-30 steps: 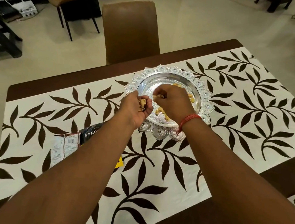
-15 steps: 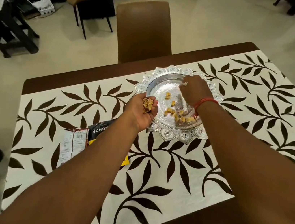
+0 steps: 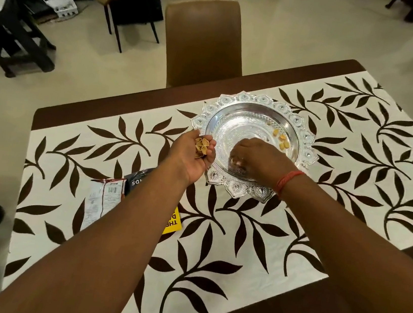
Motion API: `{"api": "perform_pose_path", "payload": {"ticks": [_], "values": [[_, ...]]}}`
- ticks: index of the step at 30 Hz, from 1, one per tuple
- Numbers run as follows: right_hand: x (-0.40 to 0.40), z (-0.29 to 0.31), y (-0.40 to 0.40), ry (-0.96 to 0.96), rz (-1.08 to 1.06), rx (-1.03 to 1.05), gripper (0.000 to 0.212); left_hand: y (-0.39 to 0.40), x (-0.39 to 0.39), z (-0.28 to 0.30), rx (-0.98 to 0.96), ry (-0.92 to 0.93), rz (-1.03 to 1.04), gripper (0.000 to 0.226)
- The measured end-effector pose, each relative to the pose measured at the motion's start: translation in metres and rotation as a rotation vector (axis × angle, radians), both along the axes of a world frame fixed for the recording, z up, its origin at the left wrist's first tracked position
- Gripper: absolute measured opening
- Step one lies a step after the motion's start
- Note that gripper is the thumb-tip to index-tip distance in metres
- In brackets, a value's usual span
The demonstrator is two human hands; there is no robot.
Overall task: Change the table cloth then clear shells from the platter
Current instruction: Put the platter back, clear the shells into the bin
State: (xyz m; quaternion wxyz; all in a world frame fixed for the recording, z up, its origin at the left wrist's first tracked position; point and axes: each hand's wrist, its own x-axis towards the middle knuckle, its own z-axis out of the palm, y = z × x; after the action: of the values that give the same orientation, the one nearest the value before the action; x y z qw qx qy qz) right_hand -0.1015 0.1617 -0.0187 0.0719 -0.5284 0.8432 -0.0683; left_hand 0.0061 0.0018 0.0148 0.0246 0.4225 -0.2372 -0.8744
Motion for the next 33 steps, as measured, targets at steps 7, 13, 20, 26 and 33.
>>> {"api": "perform_pose_path", "payload": {"ticks": [7, 13, 20, 26, 33], "values": [[0.002, -0.004, 0.003, 0.003, -0.088, -0.039, 0.022, 0.002, 0.001, 0.001, -0.020, -0.010, -0.009, 0.044], [0.013, 0.020, -0.007, -0.227, -0.346, -0.371, 0.011, 0.008, -0.001, 0.002, -0.070, -0.024, -0.019, 0.046], [0.036, 0.065, -0.037, -0.217, -0.115, -0.392, 0.016, 0.020, -0.005, 0.004, -0.064, 0.039, -0.058, 0.034], [0.021, 0.063, -0.027, -0.184, -0.193, -0.435, 0.015, 0.020, -0.005, 0.004, 0.014, 0.050, -0.066, 0.036], [-0.013, 0.034, 0.022, -0.103, -0.499, 0.345, 0.051, 0.012, -0.002, -0.004, 0.007, 0.025, -0.077, 0.045]]}}
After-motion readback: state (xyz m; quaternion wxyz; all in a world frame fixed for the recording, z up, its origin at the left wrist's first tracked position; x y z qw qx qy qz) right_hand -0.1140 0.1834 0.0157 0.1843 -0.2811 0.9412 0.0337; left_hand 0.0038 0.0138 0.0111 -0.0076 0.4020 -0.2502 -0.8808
